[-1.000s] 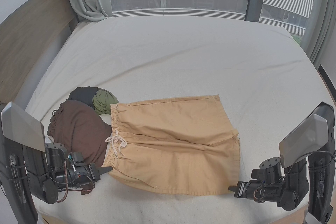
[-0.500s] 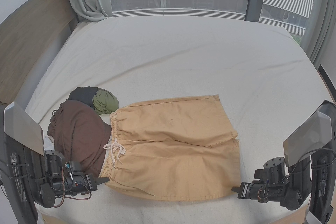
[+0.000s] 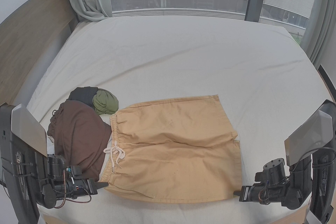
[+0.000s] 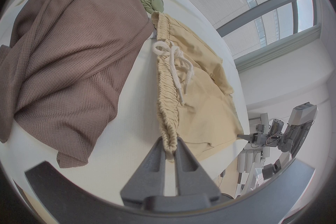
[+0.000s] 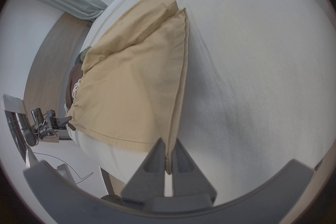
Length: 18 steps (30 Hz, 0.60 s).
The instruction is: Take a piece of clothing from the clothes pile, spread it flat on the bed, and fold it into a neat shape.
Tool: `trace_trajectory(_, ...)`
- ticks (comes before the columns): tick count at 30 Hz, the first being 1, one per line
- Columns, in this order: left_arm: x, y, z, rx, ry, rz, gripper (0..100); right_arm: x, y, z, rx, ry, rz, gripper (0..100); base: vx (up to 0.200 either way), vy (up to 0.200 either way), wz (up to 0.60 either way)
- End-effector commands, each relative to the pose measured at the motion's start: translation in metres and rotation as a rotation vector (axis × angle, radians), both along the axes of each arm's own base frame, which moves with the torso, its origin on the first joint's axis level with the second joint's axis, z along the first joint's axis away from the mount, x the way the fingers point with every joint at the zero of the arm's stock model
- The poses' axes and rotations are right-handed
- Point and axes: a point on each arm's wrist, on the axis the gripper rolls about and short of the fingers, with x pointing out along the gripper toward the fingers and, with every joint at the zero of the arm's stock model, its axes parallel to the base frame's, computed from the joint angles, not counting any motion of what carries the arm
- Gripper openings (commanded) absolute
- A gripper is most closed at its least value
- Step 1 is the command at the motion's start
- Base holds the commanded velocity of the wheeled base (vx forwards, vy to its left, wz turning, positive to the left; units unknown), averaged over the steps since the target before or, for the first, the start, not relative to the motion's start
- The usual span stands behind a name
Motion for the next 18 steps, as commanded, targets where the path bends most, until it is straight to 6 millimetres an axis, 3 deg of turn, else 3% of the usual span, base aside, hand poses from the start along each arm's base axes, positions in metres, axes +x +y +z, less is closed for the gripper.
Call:
trace_trajectory(1,-0.0049,0.0002,-0.0041,0.002,0.035,-0.002,0,-0.0039,-0.0036,0.0028,-0.011,0.012,-0.003,0,0.000,0.000,0.00)
trace_trajectory(18,-0.0093,0.0010,-0.0081,0.062,0.052,-0.035,0,-0.0102,-0.0066,0.0053,-0.043,0.064,0.008,0,0.000,0.000,0.00)
